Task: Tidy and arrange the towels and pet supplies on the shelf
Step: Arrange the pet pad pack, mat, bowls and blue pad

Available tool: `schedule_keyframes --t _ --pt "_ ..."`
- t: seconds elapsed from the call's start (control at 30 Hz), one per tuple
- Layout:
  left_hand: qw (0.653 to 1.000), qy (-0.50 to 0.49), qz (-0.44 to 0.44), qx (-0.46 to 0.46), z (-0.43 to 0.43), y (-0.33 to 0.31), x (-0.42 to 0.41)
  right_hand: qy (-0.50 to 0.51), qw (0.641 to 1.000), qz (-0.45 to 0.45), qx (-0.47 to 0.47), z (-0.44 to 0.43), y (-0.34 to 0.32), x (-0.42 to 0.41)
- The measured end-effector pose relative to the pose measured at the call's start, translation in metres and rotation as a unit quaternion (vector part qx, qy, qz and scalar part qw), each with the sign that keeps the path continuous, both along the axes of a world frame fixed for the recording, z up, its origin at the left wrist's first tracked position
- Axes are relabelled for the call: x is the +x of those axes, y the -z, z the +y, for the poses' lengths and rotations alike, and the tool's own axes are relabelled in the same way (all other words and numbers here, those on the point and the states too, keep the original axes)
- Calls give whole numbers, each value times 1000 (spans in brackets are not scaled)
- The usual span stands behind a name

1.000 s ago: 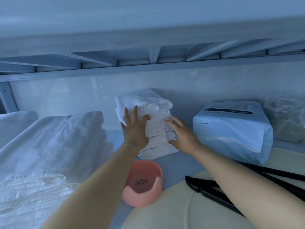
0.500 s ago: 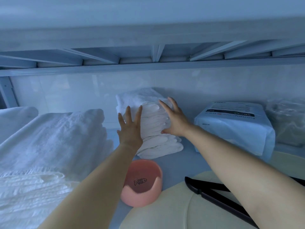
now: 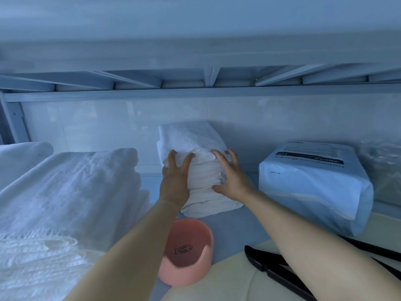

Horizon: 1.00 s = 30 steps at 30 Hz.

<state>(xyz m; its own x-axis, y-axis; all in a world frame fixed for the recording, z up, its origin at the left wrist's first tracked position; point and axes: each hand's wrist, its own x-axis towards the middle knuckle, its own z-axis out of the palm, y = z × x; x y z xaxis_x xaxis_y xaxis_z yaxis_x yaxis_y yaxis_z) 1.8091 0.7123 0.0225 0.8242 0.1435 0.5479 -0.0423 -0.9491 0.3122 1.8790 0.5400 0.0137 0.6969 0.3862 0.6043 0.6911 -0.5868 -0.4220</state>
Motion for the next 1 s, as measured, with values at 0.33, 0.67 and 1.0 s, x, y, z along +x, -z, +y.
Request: schedule_keyframes --t 0.33,0.67,1.0 --pt "996 76 -47 -8 12 5 -15 17 999 -34 28 -2 12 -34" --pt "996 17 -21 79 10 3 -23 96 992 -79 -35 0 3 -57" --pt "981 45 -50 184 12 18 -13 36 983 -117 -137 -8 17 -49"
